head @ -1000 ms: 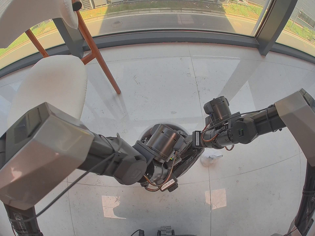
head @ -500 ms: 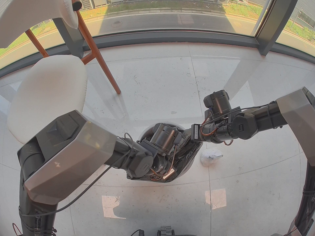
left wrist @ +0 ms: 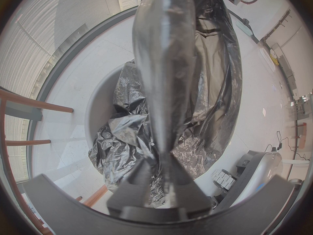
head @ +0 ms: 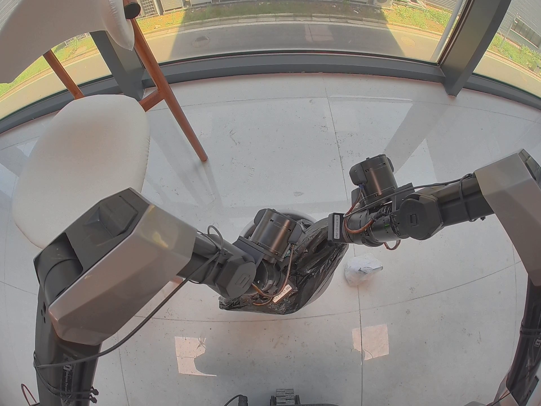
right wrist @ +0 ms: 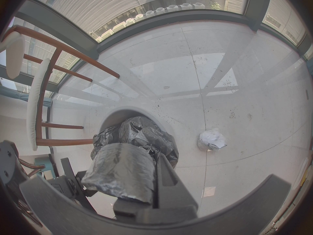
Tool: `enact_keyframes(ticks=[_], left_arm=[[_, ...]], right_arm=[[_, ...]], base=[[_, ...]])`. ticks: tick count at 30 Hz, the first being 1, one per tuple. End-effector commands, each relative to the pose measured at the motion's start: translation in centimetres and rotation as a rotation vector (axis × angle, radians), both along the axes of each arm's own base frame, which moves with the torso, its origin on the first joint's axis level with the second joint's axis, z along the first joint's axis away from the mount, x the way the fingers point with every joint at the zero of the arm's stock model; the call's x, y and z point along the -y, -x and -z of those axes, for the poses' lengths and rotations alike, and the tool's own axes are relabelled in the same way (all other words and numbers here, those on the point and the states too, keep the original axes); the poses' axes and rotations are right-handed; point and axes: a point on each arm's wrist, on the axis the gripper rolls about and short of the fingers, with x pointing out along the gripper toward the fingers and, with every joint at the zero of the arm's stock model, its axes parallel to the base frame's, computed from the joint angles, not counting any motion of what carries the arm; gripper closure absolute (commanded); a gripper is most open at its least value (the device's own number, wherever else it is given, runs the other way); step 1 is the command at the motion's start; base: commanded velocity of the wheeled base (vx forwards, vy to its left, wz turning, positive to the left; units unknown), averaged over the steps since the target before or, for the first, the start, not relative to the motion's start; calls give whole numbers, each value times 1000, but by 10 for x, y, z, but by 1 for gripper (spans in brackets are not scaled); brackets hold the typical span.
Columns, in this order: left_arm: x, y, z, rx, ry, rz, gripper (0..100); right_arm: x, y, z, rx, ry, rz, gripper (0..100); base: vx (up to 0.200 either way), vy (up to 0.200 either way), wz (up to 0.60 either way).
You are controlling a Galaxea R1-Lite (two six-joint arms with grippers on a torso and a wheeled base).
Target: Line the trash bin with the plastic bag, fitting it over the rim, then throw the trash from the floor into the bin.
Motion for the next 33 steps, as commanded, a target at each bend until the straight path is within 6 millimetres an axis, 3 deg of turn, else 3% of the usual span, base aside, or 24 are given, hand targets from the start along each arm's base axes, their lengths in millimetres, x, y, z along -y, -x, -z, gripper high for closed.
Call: enact_keyframes(ticks=[1, 8, 13, 18, 23, 33], left_arm=[[0, -1, -7, 14, 12, -2, 100], [-8, 3, -49, 76, 93, -22, 100], [-16, -18, -74, 148, 149, -62, 100], [-9, -33, -107, 238, 224, -64, 100], [-5, -38, -122, 241, 235, -70, 100], [-9, -59, -111, 238, 241, -80, 100]], right_arm=[[4, -1, 0, -1, 1, 8, 100], [23, -1, -14, 17, -11, 44, 100], [24, -1, -11, 11, 0, 43, 100], [28, -1, -10, 5, -3, 42, 100], [32, -7, -13, 39, -6, 40, 100], [48, -25, -2, 116, -8, 16, 100]], base=[[0, 0, 0], [0, 0, 0], [0, 0, 0], [0, 0, 0], [0, 0, 0], [0, 0, 0]])
